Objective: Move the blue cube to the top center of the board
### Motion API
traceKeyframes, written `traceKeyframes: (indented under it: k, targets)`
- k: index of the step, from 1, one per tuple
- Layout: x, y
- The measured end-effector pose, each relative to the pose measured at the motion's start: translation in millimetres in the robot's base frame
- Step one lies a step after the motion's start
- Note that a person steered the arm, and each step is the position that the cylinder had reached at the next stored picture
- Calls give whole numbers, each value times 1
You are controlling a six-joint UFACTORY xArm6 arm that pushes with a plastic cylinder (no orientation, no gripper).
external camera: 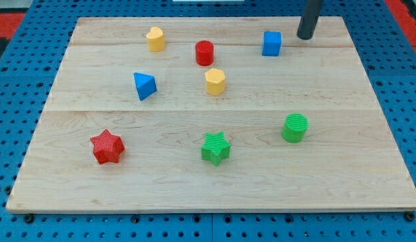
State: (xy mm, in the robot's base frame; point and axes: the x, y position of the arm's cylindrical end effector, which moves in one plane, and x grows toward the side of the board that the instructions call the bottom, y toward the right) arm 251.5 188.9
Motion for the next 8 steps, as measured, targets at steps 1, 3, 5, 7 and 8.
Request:
traceKeyframes:
  k: [1, 3, 5, 7, 8]
  targets:
    - [36, 51]
    - [49, -26]
    - [12, -147]
    - [-5, -118]
    - [-19, -118]
